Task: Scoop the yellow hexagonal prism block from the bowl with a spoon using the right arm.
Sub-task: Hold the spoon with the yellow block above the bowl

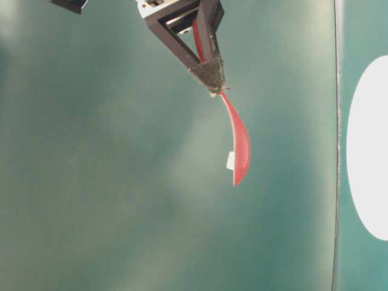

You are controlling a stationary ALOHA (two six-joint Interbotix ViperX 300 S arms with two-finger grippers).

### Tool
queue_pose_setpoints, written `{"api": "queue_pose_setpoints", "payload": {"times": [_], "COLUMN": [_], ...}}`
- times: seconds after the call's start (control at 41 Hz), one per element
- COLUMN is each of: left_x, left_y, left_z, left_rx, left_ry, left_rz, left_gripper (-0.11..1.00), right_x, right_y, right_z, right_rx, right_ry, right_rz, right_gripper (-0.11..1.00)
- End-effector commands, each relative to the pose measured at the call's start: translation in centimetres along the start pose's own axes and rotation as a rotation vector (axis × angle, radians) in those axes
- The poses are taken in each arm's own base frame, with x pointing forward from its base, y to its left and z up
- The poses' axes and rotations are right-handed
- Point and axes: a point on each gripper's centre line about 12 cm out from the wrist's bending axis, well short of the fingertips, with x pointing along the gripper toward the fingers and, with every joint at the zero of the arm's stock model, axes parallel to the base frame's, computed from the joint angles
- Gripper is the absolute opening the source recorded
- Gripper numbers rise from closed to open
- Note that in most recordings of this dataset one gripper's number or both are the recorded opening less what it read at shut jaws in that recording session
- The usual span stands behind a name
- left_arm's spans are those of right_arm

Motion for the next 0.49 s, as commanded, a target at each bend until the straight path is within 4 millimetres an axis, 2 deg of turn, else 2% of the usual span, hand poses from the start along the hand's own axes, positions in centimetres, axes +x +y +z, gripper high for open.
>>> {"api": "queue_pose_setpoints", "payload": {"times": [0.0,0.464], "left_x": [0.14,0.17], "left_y": [-0.01,-0.01], "left_z": [1.12,1.04], "left_rx": [0.002,0.0], "left_ry": [-0.028,-0.021], "left_rz": [0.0,0.0], "left_gripper": [0.02,0.02], "right_x": [-0.03,-0.04], "right_y": [0.28,0.27], "right_z": [1.49,1.24], "right_rx": [0.003,0.003], "right_ry": [-0.047,-0.033], "right_rz": [0.007,0.007], "right_gripper": [0.25,0.25]}}
